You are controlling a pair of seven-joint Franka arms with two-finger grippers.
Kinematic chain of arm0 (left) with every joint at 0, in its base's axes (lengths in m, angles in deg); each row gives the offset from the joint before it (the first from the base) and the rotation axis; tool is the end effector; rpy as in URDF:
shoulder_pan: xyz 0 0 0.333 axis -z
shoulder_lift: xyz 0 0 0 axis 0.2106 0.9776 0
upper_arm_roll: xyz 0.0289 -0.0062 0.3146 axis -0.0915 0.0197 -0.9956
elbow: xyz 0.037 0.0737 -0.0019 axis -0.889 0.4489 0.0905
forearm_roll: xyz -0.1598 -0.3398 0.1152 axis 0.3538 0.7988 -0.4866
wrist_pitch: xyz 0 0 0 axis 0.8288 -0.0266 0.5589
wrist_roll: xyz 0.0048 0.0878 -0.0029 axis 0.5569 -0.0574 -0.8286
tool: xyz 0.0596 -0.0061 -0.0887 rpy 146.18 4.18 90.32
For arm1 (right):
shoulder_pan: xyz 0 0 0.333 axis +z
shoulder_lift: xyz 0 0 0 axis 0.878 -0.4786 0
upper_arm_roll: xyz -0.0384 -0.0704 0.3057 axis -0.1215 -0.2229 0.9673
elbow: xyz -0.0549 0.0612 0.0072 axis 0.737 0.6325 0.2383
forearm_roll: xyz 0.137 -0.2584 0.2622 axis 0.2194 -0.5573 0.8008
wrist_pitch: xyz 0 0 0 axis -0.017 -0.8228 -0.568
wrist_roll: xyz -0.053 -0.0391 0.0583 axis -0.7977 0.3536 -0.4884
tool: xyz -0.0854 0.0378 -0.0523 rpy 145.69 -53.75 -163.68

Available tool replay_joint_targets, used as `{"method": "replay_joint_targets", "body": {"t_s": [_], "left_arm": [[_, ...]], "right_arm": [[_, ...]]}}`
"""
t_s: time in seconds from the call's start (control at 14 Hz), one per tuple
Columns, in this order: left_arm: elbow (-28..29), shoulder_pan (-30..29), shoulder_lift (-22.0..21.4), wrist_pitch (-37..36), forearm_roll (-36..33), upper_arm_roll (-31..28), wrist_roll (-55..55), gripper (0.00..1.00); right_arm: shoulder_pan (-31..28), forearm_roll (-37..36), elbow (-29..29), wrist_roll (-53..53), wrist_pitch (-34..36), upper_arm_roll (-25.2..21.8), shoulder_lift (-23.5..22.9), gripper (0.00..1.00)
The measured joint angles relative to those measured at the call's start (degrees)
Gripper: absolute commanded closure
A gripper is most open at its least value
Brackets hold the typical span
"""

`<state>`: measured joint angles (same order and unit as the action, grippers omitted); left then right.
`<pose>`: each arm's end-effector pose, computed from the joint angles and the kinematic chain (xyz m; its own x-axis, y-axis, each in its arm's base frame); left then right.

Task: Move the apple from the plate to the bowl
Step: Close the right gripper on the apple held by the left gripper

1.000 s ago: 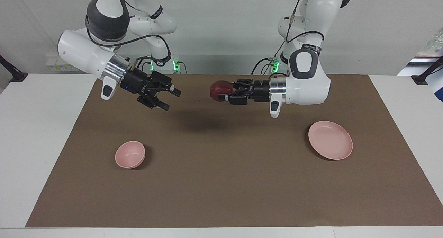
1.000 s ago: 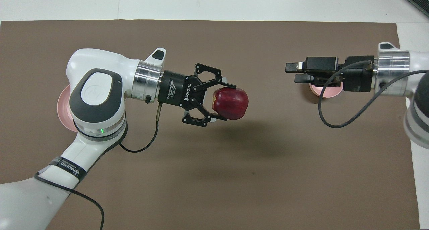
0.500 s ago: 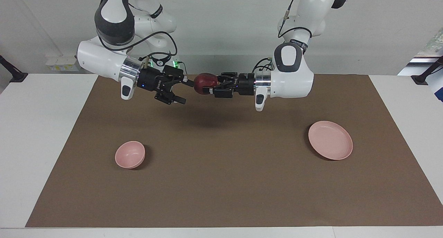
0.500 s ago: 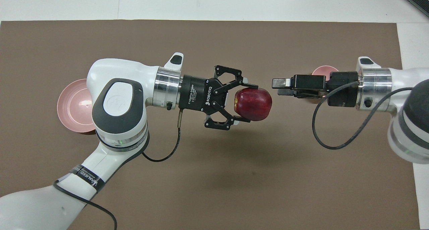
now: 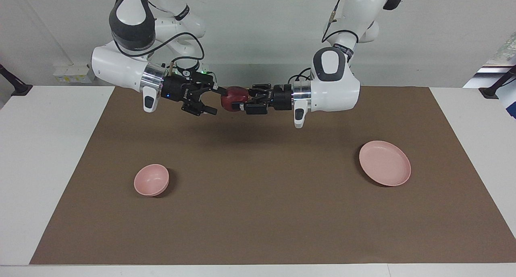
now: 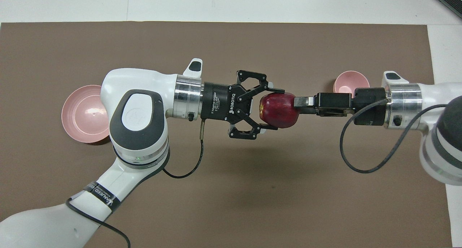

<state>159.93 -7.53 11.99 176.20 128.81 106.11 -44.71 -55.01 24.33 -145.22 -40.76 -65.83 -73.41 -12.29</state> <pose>0.5363 -0.3935 0.4933 0.3636 0.0892 -0.9273 0.9183 -0.2013 0.3408 0.5451 0.1016 0.5075 0.9955 -0.0783 0.0525 0.0191 -0.3779 -0.9256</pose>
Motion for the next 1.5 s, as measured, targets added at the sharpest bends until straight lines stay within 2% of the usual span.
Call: {"method": "replay_joint_targets", "body": {"t_s": [1.07,1.14,1.5], "left_arm": [[0.24,2.64,0.11,4.13,0.00,1.42,-0.18,1.00],[0.26,2.64,0.11,4.13,0.00,1.42,-0.18,1.00],[0.59,2.63,0.17,4.13,0.00,1.38,-0.18,1.00]], "right_arm": [[0.26,0.50,-4.51,0.74,0.39,0.09,3.13,0.00],[0.26,0.50,-4.54,0.77,0.39,0.09,3.13,0.03],[0.21,0.33,-4.72,0.93,0.42,-0.04,3.34,0.66]]}}
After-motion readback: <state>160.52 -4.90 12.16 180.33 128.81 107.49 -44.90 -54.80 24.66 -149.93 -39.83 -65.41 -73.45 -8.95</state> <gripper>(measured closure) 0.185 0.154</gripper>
